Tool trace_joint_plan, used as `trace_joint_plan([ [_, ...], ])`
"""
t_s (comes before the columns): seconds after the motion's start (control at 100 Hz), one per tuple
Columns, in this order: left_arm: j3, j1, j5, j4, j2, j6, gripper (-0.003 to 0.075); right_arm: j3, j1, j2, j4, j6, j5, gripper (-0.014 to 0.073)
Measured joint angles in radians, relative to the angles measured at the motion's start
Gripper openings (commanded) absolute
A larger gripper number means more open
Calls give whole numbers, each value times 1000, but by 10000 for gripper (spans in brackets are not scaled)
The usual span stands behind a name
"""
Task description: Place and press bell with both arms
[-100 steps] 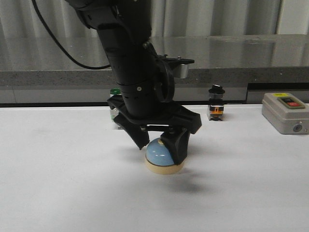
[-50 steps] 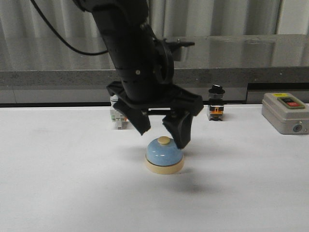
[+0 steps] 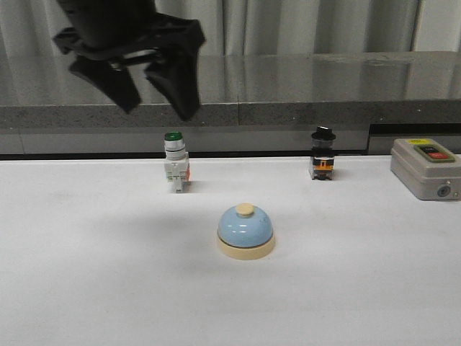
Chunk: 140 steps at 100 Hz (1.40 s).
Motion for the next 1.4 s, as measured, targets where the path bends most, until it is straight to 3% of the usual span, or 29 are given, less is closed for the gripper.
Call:
trace_joint_plan([
  [0.41,435,277,-176,-34,-473,-2,565,0,0,0,0,0,0,-64],
  [0.69,664,357,-223,-45,-817,-2,551,0,0,0,0,0,0,-64],
  [0.83,727,357,-224,-45,-955,-2,404,0,0,0,0,0,0,-64],
  [1.11,749,357,-224,-47,-1113,-2,-20,0,0,0,0,0,0,-64],
  [1.4,750,357,-224,-47,-1120,-2,-21,0,0,0,0,0,0,-64],
])
